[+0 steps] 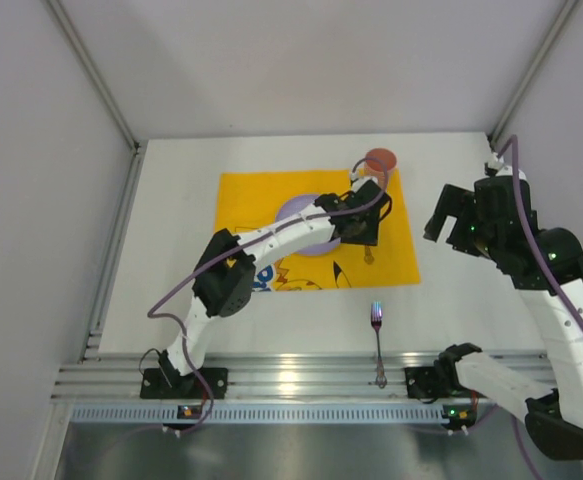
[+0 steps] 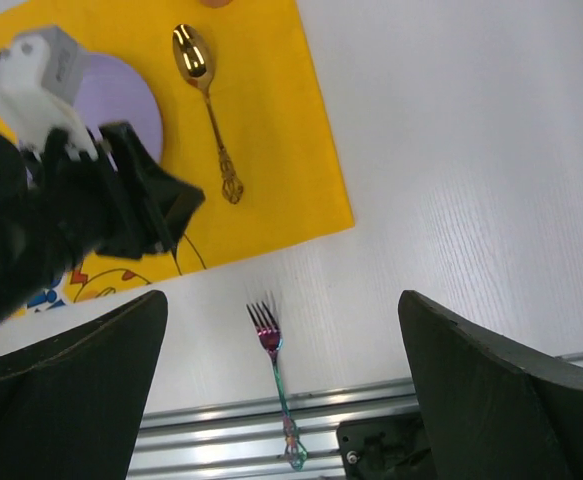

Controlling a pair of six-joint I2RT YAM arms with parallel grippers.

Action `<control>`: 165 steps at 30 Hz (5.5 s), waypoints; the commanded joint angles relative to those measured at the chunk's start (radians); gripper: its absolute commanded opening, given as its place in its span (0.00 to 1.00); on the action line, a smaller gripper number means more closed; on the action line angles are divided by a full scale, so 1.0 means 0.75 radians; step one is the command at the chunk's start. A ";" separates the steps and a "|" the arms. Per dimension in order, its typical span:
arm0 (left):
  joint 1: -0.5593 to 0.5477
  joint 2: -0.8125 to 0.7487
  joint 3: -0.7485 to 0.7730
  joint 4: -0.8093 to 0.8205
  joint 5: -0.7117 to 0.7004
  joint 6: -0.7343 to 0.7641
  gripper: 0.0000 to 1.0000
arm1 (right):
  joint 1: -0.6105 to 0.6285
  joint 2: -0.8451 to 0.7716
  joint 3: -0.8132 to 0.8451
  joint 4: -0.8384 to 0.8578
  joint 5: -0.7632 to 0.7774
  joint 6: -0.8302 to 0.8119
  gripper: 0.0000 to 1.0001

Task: Set the dinner table for one person

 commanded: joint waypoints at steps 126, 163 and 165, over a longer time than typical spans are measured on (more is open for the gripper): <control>0.818 -2.242 -1.881 0.699 -0.009 0.723 0.96 | 0.008 -0.454 -0.772 0.663 -0.370 0.193 1.00; 0.920 -1.147 -2.274 2.167 -0.251 0.936 0.99 | 0.010 -0.681 -0.678 0.438 -0.386 0.077 1.00; 0.949 -1.064 -2.243 2.231 -0.253 0.946 0.99 | 0.010 -0.664 -0.631 0.399 -0.388 0.046 1.00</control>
